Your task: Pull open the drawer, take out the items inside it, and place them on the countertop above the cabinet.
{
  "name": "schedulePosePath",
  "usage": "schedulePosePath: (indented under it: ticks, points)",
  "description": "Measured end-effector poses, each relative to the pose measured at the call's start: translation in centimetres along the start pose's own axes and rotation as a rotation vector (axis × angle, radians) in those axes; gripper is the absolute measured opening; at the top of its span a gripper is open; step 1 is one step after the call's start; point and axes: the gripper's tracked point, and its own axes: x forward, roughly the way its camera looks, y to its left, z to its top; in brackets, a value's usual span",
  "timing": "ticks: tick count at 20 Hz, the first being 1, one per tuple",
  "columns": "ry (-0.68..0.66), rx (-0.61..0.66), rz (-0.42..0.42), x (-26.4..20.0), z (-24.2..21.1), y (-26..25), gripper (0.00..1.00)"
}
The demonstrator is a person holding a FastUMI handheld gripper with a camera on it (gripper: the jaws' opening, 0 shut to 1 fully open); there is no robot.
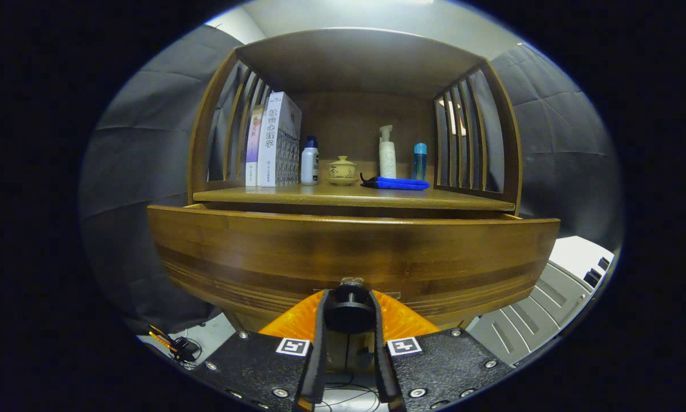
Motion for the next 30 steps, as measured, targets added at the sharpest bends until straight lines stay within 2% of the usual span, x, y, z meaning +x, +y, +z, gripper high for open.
schedulePosePath:
  ticks: [17,24,27,30]
  points:
    - [-0.007,-0.012,0.033,-0.2,-1.0,-0.5,0.37]
    - [-0.133,-0.058,0.060,-3.1,1.4,-1.5,0.91]
    - [-0.193,-0.076,0.058,-3.7,3.7,-3.4,0.95]
    - [-0.193,-0.057,0.056,-3.2,5.6,-5.1,0.95]
